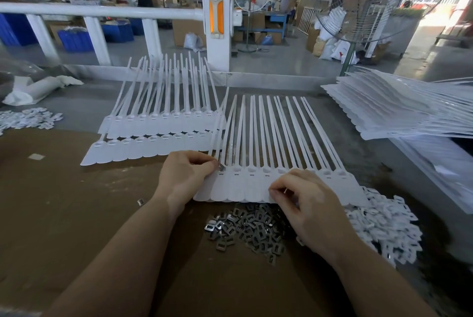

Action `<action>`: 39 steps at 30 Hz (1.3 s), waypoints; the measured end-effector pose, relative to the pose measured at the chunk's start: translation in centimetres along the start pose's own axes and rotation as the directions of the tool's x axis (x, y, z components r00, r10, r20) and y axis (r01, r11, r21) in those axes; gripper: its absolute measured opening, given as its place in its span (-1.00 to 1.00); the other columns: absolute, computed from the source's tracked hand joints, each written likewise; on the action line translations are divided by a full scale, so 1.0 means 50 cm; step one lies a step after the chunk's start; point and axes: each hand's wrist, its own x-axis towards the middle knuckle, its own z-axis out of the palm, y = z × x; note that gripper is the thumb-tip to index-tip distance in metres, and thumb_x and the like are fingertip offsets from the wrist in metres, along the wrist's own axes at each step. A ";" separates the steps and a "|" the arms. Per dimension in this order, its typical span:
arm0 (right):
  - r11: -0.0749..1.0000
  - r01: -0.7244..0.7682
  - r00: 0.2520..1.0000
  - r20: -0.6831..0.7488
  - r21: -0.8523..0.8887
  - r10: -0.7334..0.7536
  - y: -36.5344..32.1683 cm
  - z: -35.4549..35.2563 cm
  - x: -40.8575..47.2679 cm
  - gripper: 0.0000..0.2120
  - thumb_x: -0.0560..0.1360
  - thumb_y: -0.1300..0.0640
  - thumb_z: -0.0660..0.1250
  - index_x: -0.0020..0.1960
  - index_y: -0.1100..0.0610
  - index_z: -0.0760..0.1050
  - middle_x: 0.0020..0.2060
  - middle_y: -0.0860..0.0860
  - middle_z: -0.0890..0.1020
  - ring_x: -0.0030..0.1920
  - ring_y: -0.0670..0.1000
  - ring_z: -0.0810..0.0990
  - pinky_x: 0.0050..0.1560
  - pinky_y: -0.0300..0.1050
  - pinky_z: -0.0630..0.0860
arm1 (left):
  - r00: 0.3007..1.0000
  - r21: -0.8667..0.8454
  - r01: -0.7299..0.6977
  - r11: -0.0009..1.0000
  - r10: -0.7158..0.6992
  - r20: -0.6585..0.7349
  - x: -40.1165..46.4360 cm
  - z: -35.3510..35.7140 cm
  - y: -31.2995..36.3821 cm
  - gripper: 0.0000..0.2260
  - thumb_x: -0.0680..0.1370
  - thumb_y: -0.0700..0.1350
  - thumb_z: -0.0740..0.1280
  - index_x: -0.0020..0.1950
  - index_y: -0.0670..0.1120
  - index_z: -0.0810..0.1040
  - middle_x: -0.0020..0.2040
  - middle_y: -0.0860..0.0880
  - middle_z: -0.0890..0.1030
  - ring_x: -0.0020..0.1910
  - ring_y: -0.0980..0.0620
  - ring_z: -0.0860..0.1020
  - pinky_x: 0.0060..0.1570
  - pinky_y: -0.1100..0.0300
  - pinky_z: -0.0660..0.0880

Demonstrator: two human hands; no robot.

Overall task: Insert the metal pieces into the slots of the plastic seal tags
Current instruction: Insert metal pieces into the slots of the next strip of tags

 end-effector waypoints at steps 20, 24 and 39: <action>1.000 0.006 1.000 0.017 -0.029 -0.005 -0.001 0.001 0.002 -0.96 0.47 0.21 0.36 -0.15 0.11 0.57 -0.21 -0.09 0.57 -0.13 -0.15 0.43 -0.09 -0.30 0.37 | 0.994 0.137 -0.109 0.985 0.108 0.011 0.007 0.003 -0.004 -0.97 0.44 -0.09 0.46 -0.16 -0.02 0.67 -0.29 0.06 0.58 -0.30 0.18 0.47 -0.38 0.39 0.33; 0.999 -0.003 1.000 0.027 -0.036 0.004 -0.002 0.000 0.001 -0.96 0.47 0.20 0.35 -0.14 0.10 0.57 -0.20 -0.09 0.57 -0.12 -0.15 0.43 -0.07 -0.31 0.36 | 1.000 -0.027 -0.016 1.000 0.016 0.027 0.007 0.004 0.001 -0.94 0.44 -0.13 0.46 -0.14 -0.10 0.68 -0.24 -0.03 0.62 -0.27 0.14 0.49 -0.39 0.45 0.38; 0.999 -0.007 0.999 0.040 -0.042 0.008 -0.001 -0.001 0.002 -0.96 0.47 0.20 0.36 -0.14 0.10 0.57 -0.20 -0.09 0.56 -0.13 -0.15 0.42 -0.08 -0.39 0.32 | 1.000 0.065 -0.023 0.998 0.022 0.014 0.011 0.012 -0.002 -0.94 0.38 -0.07 0.51 -0.22 -0.01 0.68 -0.29 0.08 0.61 -0.22 0.14 0.51 -0.28 0.25 0.37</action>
